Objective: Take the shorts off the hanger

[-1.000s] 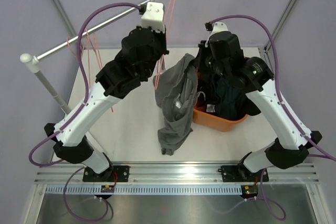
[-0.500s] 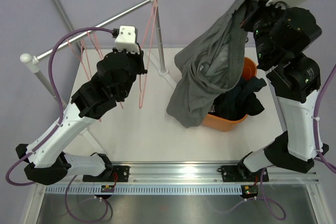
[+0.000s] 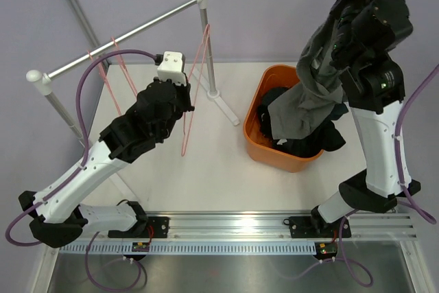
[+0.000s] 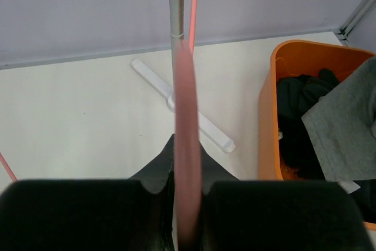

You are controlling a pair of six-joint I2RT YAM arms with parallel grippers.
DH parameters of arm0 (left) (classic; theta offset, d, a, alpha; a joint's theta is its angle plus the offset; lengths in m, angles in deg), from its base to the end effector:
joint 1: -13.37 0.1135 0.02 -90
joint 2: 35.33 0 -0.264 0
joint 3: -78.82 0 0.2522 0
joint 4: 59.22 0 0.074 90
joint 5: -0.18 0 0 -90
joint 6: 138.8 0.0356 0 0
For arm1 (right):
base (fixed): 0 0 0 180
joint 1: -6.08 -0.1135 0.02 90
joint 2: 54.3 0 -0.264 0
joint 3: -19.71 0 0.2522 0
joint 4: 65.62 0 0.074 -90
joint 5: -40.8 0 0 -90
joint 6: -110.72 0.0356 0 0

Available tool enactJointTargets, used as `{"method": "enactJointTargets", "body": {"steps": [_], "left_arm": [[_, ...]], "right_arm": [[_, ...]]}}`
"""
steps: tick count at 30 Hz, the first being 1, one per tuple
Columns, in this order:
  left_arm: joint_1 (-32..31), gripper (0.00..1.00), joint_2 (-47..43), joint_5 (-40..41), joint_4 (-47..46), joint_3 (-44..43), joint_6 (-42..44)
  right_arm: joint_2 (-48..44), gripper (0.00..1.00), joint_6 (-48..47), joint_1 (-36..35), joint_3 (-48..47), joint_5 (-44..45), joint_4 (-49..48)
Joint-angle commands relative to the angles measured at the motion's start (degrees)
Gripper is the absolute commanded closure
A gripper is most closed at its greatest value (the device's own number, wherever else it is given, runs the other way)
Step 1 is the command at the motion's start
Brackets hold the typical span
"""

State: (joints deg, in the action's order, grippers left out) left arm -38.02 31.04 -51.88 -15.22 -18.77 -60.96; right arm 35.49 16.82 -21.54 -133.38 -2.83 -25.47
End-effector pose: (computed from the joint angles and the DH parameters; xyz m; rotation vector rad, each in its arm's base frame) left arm 0.1603 -0.1656 0.4635 0.1302 1.7462 -0.2166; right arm 0.2095 0.0805 0.6416 0.3840 1.2388 -0.1172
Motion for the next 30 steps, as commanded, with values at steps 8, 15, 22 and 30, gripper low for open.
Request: {"method": "enactJointTargets", "body": {"steps": [8,15,22,30], "left_arm": [[-0.4,1.0,-1.0,4.3,-1.5,-1.7,-5.0],[-0.4,1.0,-0.9,6.4,-0.9,-3.0,-5.5],[-0.3,1.0,0.4,9.5,2.1,-6.3,-6.7],[-0.4,1.0,2.1,8.7,3.5,-9.7,-7.3]], "right_arm": [[-5.0,1.0,18.0,0.3,23.0,-21.3,7.0],[-5.0,1.0,21.6,-0.4,31.7,-28.7,9.3],[-7.1,1.0,33.0,7.5,54.6,-27.3,8.1],[6.9,1.0,42.6,12.0,66.4,-43.8,3.8]]}}
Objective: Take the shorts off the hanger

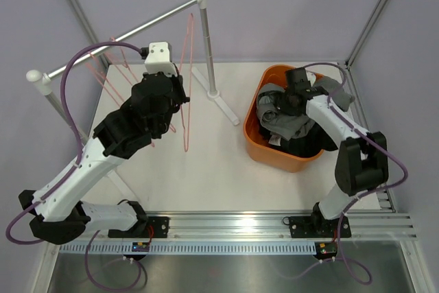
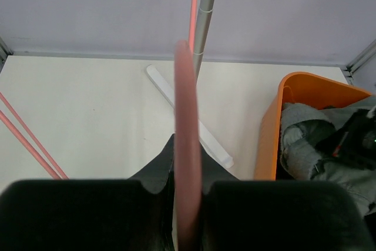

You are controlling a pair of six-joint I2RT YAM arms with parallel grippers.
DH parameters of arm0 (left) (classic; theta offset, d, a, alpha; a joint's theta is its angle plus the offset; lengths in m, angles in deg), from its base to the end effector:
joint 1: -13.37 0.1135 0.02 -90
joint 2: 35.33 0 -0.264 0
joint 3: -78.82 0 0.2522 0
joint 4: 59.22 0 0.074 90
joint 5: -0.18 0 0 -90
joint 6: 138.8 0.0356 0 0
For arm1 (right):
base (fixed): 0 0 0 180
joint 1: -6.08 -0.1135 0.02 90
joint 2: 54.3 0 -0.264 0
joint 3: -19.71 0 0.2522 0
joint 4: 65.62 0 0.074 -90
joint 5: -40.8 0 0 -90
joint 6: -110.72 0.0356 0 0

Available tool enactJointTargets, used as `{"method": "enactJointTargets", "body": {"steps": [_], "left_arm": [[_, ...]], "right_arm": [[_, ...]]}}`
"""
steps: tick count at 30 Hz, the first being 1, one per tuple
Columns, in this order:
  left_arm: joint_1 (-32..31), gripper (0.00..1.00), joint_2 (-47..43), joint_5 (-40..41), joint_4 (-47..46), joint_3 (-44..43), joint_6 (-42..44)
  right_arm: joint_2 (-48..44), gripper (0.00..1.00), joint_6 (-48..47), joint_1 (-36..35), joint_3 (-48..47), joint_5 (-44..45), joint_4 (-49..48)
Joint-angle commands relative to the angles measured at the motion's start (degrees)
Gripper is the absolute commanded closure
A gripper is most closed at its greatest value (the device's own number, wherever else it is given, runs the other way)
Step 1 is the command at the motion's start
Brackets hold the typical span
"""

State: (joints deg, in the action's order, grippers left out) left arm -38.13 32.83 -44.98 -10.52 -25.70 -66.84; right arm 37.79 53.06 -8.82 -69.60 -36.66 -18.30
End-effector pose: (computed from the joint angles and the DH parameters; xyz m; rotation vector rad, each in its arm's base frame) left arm 0.1577 -0.1580 0.4869 -0.0494 1.7262 -0.1968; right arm 0.3415 0.0829 0.2817 0.4619 2.3755 0.1083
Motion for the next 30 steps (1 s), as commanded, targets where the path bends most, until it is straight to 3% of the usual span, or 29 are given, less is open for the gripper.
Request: {"method": "enactJointTargets", "body": {"steps": [1,6,10,12,15,26,30], "left_arm": [[-0.3,1.0,0.5,2.0,-1.3,-2.8,-1.2],[-0.2,1.0,1.7,3.1,0.7,-5.1,-0.9],[0.0,1.0,3.5,4.3,3.4,-7.1,-1.6],[0.3,1.0,4.3,4.4,4.2,-7.7,-2.3],[1.3,1.0,5.5,4.2,5.6,-8.5,-3.1],[6.1,1.0,11.1,0.8,11.4,-13.3,-8.5],[8.2,1.0,15.3,-0.4,13.7,-18.5,-10.8]], "right_arm": [[7.3,1.0,9.6,-0.8,3.5,-11.3,-4.8],[14.4,1.0,15.9,-2.3,10.8,-24.2,-14.2],[17.4,1.0,16.3,-5.3,12.5,-22.5,-17.0],[15.7,1.0,16.4,-5.4,14.0,-21.3,-18.0],[10.1,0.92,16.0,-5.4,14.2,-16.8,-15.9],[-10.1,0.41,12.7,-5.4,10.8,-9.6,-4.9],[-15.3,0.01,11.2,-5.4,7.8,-9.8,-0.6]]}}
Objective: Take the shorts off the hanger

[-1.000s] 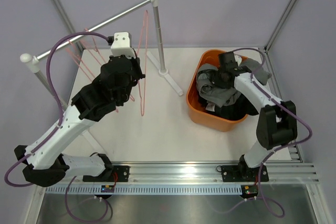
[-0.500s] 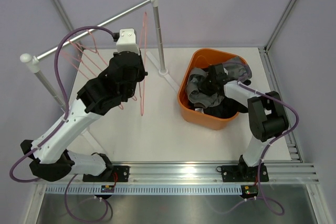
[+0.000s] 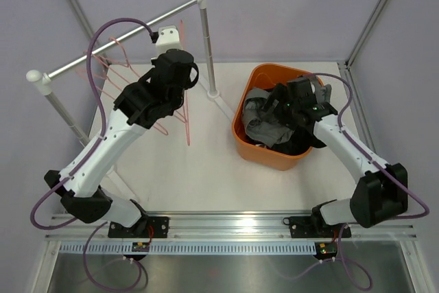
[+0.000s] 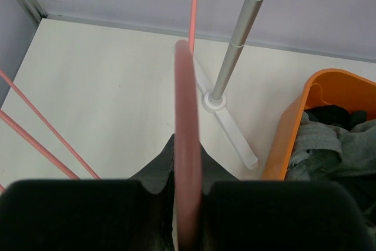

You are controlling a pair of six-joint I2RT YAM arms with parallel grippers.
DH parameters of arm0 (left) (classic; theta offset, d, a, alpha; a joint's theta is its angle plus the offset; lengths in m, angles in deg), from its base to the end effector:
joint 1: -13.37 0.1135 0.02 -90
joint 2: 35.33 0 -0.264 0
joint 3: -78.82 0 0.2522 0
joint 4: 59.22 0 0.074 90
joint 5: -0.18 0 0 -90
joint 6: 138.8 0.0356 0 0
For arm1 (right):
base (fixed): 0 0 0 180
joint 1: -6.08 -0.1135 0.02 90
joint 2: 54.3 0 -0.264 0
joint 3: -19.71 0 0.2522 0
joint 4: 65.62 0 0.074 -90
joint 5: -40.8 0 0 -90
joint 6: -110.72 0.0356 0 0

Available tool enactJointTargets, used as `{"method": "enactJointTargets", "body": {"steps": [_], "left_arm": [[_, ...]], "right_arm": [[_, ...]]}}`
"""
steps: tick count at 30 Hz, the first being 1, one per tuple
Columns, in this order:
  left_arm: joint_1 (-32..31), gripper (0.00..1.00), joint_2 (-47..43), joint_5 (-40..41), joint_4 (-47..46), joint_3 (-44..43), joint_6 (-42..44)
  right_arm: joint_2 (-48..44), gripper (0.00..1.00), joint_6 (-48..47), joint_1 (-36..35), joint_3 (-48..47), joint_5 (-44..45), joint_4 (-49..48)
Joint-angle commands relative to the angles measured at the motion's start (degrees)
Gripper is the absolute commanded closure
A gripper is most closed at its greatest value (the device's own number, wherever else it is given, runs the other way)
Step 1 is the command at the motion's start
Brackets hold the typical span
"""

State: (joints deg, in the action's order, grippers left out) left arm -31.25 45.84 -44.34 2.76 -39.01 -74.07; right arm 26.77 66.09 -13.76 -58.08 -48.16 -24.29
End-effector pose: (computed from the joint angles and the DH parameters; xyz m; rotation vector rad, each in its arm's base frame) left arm 0.2109 -0.1725 0.4826 -0.1696 1.8678 -0.0346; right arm 0.2907 0.1042 0.2829 0.5422 2.3518 0.5254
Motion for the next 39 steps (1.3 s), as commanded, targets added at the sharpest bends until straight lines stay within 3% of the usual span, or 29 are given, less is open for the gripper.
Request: {"method": "enactJointTargets", "body": {"steps": [1,8,21,30,35,39], "left_arm": [[1.4,1.0,3.9,-0.9,0.7,-6.0,-4.0],[2.1,1.0,6.0,-4.3,-0.9,-8.7,-11.9],[2.1,1.0,6.9,11.5,-0.7,-10.0,-18.8],[3.8,1.0,15.0,14.7,11.3,-22.8,-28.0],[4.0,1.0,14.3,17.7,18.1,-20.3,-37.6],[4.5,1.0,11.9,17.9,18.1,-17.7,-40.2]], "right_arm": [[-5.4,0.01,-2.0,-0.5,-4.2,1.7,6.0],[-13.3,0.01,-3.9,-0.5,-8.0,1.9,11.4],[-19.6,0.01,-5.8,-0.5,-12.7,3.4,18.4],[-21.8,0.0,-6.3,-0.5,-14.1,4.1,20.5],[-22.1,0.0,-6.7,-0.5,-13.8,4.6,20.8],[-22.2,0.01,-6.8,-0.5,-13.7,4.5,21.0]]}}
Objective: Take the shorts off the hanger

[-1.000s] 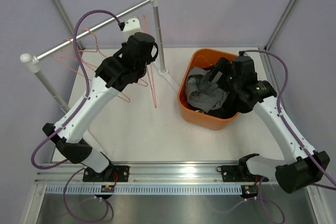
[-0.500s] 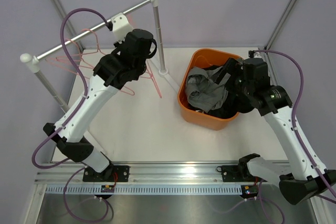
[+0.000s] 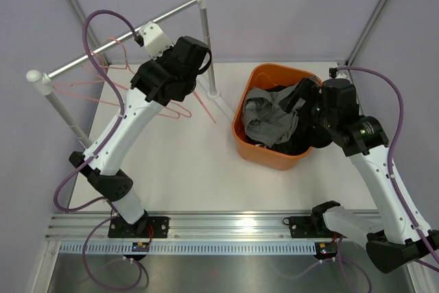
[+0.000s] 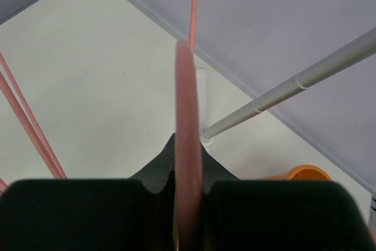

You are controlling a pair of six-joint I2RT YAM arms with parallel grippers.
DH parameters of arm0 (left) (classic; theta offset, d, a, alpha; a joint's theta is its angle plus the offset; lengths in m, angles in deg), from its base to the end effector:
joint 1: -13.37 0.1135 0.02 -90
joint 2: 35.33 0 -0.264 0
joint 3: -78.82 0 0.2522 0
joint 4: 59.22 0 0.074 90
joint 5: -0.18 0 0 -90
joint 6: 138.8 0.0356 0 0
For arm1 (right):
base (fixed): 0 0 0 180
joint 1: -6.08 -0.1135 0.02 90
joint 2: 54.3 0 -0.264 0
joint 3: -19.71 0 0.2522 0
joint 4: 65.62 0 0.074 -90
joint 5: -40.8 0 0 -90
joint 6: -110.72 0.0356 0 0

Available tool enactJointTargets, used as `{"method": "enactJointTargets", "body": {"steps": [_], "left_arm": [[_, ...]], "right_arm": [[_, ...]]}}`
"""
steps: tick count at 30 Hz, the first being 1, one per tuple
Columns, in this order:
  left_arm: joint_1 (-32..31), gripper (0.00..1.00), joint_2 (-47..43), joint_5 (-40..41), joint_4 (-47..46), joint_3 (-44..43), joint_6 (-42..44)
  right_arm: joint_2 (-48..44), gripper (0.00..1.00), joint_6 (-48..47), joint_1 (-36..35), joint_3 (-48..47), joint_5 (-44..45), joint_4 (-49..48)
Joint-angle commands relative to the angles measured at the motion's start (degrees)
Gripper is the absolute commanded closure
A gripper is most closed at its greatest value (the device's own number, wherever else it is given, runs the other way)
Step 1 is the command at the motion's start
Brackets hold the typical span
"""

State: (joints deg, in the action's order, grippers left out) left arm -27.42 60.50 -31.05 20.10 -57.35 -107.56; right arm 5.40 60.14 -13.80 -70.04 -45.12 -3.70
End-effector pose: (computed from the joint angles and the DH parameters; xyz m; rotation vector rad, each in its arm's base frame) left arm 0.2553 -0.1801 0.4812 -0.7748 1.7381 -0.0012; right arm 0.1872 0.0650 0.4099 0.4110 2.1334 0.5300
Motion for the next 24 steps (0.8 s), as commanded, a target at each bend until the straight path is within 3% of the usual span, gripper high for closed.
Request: {"method": "enactJointTargets", "body": {"steps": [1,13,24], "left_arm": [[1.1,1.0,-2.7,4.2,0.4,0.4,-6.1],[6.4,1.0,1.6,-0.1,-1.8,-9.8,0.4],[13.5,1.0,2.3,-5.6,-5.3,-9.3,3.9]], "right_arm": [[-0.8,0.01,-0.8,-0.4,-1.7,1.4,0.4],[-1.2,0.0,-2.0,-0.4,-3.8,2.4,2.2],[-0.2,0.01,-3.5,-0.4,-7.0,2.2,4.9]]}}
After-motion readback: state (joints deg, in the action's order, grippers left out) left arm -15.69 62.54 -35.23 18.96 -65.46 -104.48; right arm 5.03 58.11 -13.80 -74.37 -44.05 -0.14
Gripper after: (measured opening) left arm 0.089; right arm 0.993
